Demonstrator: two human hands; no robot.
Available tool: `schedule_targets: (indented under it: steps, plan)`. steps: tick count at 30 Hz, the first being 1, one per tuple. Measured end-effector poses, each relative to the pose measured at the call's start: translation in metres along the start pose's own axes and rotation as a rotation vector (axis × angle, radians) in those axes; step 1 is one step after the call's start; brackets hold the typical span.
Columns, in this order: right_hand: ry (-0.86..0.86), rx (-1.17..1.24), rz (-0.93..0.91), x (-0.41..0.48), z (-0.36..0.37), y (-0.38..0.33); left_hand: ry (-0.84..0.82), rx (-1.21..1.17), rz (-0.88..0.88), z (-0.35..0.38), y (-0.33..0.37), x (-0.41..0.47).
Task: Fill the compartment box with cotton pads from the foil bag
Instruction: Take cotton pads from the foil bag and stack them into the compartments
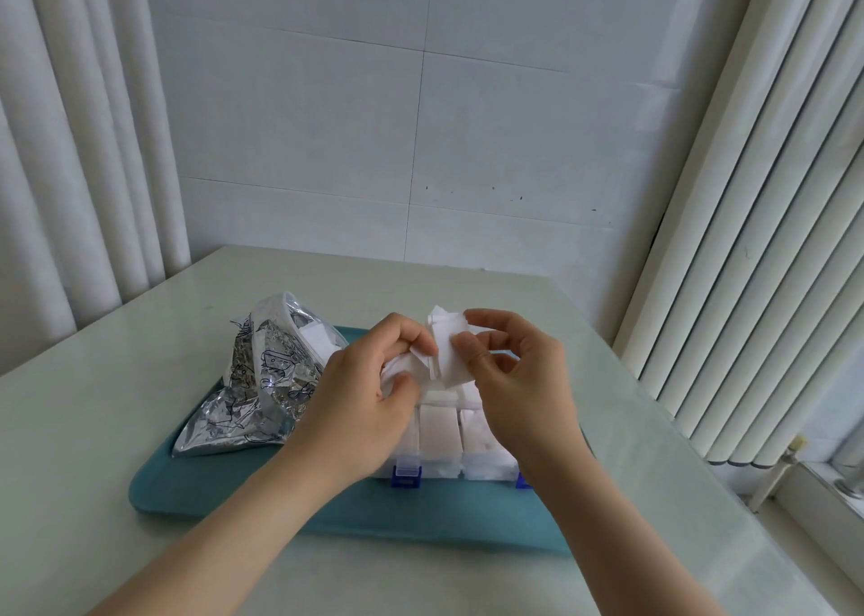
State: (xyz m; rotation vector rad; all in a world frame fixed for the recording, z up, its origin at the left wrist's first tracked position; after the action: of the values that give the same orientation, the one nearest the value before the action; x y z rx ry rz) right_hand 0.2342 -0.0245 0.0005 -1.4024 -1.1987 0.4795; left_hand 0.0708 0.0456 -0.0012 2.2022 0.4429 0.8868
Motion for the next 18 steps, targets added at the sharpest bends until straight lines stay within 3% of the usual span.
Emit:
schedule_targets:
  steps: [5,13,18]
  plan:
    - [-0.098,0.109,0.05,-0.001,0.009,-0.001,0.012,0.048,0.009,0.0,0.001,0.0]
    - [0.007,0.29,0.192,0.0,-0.01,0.009,0.063,-0.074,-0.058,-0.004,-0.014,0.003]
    - [-0.03,0.386,0.273,0.004,-0.025,0.009,0.094,-0.153,-0.108,-0.006,-0.021,0.004]
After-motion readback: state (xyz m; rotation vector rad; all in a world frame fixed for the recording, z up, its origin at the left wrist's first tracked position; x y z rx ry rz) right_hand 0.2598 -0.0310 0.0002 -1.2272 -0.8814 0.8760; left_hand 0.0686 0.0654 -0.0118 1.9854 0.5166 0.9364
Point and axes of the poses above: each hand's wrist, its own x-axis towards the middle knuckle, its own z-axis out of the palm, y = z × x, the point moved 6 cm from there along x, towards the middle knuckle, and after that the axes turned 14 degrees about -y, right-handed, at the moved point
